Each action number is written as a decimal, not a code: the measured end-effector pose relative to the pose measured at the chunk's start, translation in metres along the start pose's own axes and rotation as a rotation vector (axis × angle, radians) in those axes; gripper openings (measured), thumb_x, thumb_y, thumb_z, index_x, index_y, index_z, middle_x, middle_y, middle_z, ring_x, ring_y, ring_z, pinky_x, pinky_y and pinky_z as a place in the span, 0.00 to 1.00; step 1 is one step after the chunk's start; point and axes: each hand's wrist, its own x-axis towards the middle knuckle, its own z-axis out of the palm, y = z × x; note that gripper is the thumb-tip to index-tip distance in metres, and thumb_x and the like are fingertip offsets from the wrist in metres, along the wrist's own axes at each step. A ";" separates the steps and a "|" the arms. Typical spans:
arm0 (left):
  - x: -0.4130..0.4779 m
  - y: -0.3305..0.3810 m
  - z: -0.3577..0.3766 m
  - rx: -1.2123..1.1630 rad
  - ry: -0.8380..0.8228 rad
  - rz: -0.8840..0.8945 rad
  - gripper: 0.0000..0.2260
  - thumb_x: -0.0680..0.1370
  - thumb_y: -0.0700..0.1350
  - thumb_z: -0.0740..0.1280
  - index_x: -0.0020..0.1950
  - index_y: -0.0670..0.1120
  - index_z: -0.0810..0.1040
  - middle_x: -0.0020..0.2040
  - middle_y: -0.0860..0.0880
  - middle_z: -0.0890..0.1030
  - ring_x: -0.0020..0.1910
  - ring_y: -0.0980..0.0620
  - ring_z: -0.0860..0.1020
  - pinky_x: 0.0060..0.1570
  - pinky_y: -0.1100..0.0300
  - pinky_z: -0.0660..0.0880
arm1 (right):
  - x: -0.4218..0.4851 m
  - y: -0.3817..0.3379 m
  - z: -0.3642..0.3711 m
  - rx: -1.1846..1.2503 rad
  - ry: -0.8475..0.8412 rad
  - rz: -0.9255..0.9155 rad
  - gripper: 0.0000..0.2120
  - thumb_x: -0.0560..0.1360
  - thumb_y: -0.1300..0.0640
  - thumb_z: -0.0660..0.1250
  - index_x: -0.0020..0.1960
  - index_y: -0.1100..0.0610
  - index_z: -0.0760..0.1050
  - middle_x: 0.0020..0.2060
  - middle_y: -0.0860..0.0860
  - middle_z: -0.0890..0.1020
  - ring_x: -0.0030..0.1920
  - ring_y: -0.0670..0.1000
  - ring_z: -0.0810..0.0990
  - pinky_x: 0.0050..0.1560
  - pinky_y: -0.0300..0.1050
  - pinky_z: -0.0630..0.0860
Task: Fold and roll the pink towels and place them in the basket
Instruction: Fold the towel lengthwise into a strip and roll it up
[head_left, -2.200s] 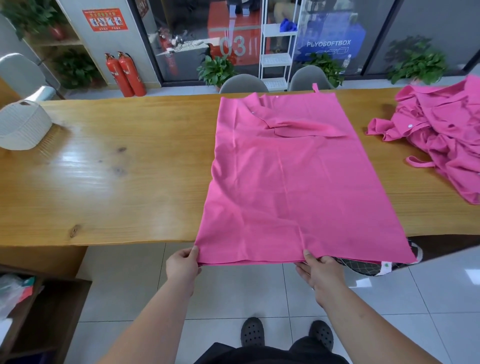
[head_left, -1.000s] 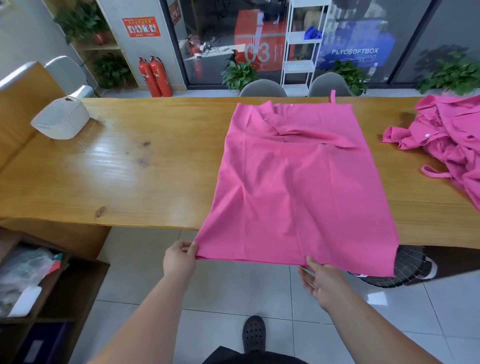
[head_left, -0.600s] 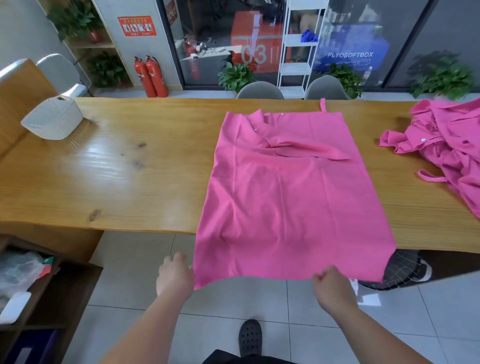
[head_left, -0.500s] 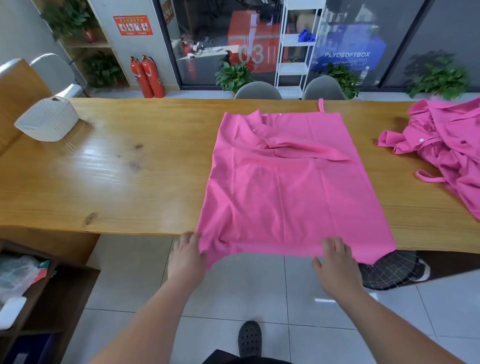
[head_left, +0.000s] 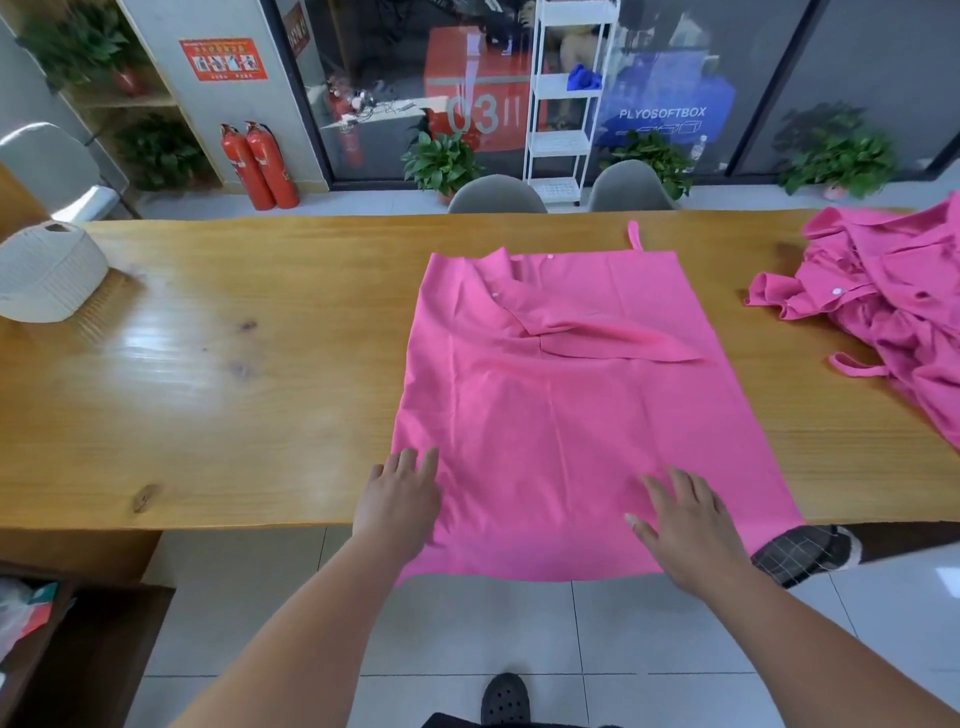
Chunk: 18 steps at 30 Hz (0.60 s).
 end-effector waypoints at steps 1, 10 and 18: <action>0.003 -0.003 0.001 -0.028 -0.019 -0.005 0.29 0.86 0.55 0.58 0.85 0.47 0.55 0.81 0.45 0.66 0.78 0.44 0.67 0.75 0.47 0.67 | 0.000 0.000 0.004 0.023 -0.052 -0.002 0.38 0.82 0.29 0.45 0.86 0.48 0.48 0.85 0.55 0.52 0.83 0.61 0.50 0.81 0.58 0.53; 0.013 -0.014 0.010 0.015 0.030 0.051 0.27 0.81 0.58 0.64 0.76 0.46 0.73 0.68 0.44 0.78 0.66 0.40 0.78 0.61 0.44 0.78 | 0.015 0.007 -0.005 0.000 -0.039 0.026 0.38 0.82 0.28 0.43 0.86 0.46 0.49 0.84 0.55 0.55 0.84 0.63 0.49 0.82 0.61 0.49; 0.020 0.002 0.010 0.009 0.036 0.094 0.27 0.81 0.61 0.61 0.75 0.47 0.76 0.68 0.43 0.80 0.66 0.38 0.79 0.63 0.42 0.79 | 0.028 0.014 -0.012 0.043 -0.051 -0.013 0.39 0.80 0.26 0.38 0.86 0.43 0.45 0.85 0.53 0.51 0.83 0.61 0.49 0.81 0.60 0.52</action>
